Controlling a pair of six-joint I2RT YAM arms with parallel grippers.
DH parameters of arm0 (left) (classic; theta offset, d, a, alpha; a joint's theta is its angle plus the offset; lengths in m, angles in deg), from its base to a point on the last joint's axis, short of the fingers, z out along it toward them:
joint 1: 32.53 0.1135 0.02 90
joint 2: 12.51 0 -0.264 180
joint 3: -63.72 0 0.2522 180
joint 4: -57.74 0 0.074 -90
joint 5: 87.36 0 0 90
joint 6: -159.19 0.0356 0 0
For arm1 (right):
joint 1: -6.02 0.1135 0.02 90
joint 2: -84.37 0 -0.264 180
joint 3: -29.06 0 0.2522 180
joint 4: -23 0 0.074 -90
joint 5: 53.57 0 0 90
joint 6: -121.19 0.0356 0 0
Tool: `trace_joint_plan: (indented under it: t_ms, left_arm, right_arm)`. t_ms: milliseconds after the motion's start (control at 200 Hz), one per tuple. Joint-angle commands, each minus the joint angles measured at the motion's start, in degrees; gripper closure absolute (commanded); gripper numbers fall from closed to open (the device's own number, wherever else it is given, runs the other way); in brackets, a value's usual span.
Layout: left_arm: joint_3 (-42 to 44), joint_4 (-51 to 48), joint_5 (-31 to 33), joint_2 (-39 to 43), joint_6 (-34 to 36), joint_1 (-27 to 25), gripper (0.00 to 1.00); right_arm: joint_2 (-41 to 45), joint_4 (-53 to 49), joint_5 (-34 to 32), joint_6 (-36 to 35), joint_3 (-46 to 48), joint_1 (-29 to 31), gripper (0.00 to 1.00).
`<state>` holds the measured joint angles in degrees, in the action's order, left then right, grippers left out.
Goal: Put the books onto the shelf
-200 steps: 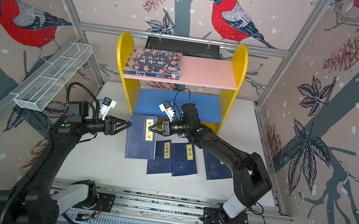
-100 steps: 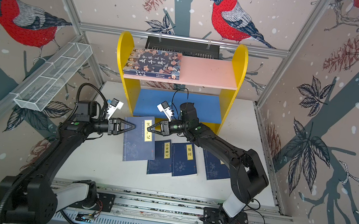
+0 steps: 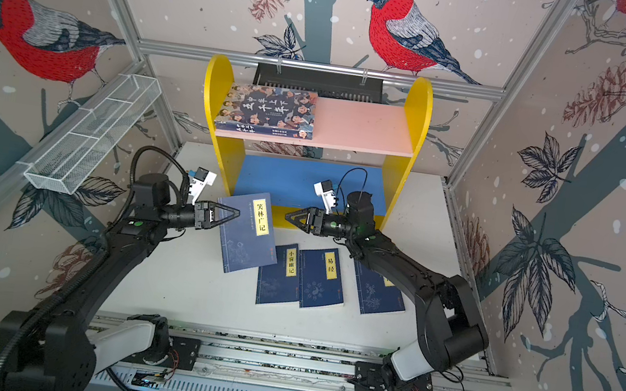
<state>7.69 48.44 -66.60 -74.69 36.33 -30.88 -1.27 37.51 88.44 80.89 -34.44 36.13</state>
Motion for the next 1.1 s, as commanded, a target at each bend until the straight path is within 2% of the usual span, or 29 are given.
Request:
trace_joint_plan:
  t_ms: [0, 70, 250, 350, 465, 570, 760, 900, 1090]
  left_arm:
    - [2.1, 20.0, 5.5, 1.1, -17.9, 0.0, 1.00]
    - [3.4, 26.2, 8.3, 1.5, -24.0, 0.0, 1.00]
    - [5.2, 34.3, 13.8, 1.5, -31.8, -0.1, 1.00]
    - [6.2, 38.1, 18.0, 1.2, -36.7, -0.1, 1.00]
    - [7.9, 42.1, 19.7, 0.1, -40.6, -0.1, 1.00]
    - [9.4, 45.2, 20.9, 0.0, -43.0, -0.1, 1.00]
    - [10.2, 46.2, 21.5, 1.1, -43.1, -0.4, 1.00]
    - [9.2, 39.3, 21.5, 1.8, -37.2, -1.3, 1.00]
    - [11.0, 41.8, 22.1, 1.8, -38.9, -1.2, 1.00]
  right_arm:
    - [4.0, 7.8, -3.6, 4.0, 3.3, 0.7, 0.19]
    - [6.3, 8.4, -5.0, 5.0, 5.6, 2.2, 0.19]
    - [11.6, 17.7, -12.5, 11.9, 13.5, 7.8, 0.11]
    - [13.0, 19.3, -16.8, 13.2, 15.5, 11.1, 0.10]
    - [13.3, 23.6, -20.9, 15.4, 17.4, 14.1, 0.05]
    - [10.5, 27.2, -21.8, 17.3, 16.7, 15.9, 0.04]
    - [2.7, 35.6, -20.8, 21.5, 13.8, 17.5, 0.06]
    - [-2.1, 39.8, -20.3, 23.0, 10.7, 18.0, 0.07]
    - [-8.1, 46.5, -19.7, 26.7, 8.4, 18.3, 0.11]
